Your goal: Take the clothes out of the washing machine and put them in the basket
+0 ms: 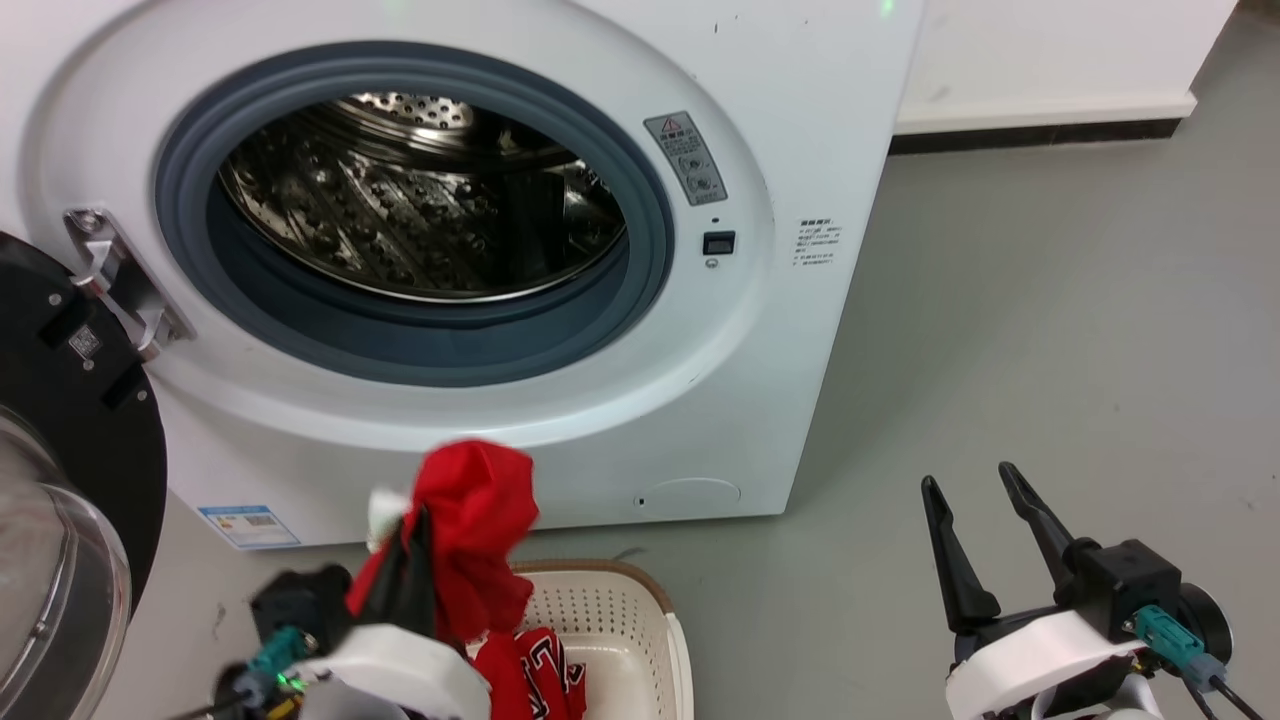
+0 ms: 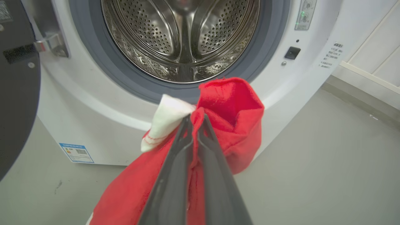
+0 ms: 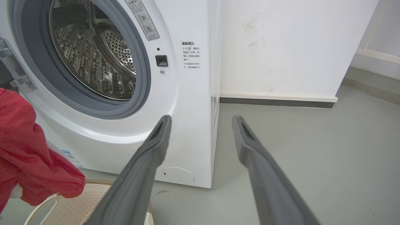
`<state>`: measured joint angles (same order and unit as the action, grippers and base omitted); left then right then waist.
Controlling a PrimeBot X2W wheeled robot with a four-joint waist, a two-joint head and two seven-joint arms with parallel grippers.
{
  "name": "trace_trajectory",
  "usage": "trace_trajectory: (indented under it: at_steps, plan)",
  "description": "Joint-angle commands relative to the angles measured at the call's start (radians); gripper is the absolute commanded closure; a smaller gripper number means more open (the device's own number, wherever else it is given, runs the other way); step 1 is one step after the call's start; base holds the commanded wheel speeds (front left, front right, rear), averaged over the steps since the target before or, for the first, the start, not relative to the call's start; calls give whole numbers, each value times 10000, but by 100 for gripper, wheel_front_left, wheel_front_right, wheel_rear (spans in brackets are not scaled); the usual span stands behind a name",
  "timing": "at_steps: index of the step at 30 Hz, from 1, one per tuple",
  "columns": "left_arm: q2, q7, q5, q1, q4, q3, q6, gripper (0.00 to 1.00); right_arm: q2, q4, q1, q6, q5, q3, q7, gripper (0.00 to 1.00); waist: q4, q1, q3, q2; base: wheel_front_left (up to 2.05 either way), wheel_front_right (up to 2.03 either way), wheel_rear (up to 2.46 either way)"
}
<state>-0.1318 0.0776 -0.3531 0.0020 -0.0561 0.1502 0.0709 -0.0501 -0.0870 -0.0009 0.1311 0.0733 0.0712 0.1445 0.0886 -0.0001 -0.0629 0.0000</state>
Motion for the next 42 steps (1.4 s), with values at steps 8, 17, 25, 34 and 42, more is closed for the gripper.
trace_trajectory:
  at_steps: [8, 17, 25, 34, 42]
  plan:
    - [496, 643, -350, -458, -3013, 563, -412, 100, -3, 134, -607, -7, 23, 116, 117, 0, -41, 1, -1451, 0, 0, 0, 0]
    - [746, 1332, -650, -2799, -6576, 1083, -976, 100, -1, 308, -1499, -7, -43, 335, 230, 0, 343, 1, -3438, 0, 0, 0, 0]
    - [792, 1555, -789, -5082, -9929, 1176, -889, 100, 2, 249, -2330, -7, 48, 604, 484, 0, 870, 1, -5206, 0, 0, 0, 0]
    - [420, 969, -613, -6509, -11992, 1414, -690, 100, 2, 36, -2985, -7, 200, 946, 791, 0, 1274, 1, -6488, 0, 0, 0, 0]
    - [280, 961, -891, -6532, -12254, 1278, -696, 0, 0, -322, -3222, -7, 265, 890, 976, 0, 1239, 1, -6408, 0, 0, 0, 0]
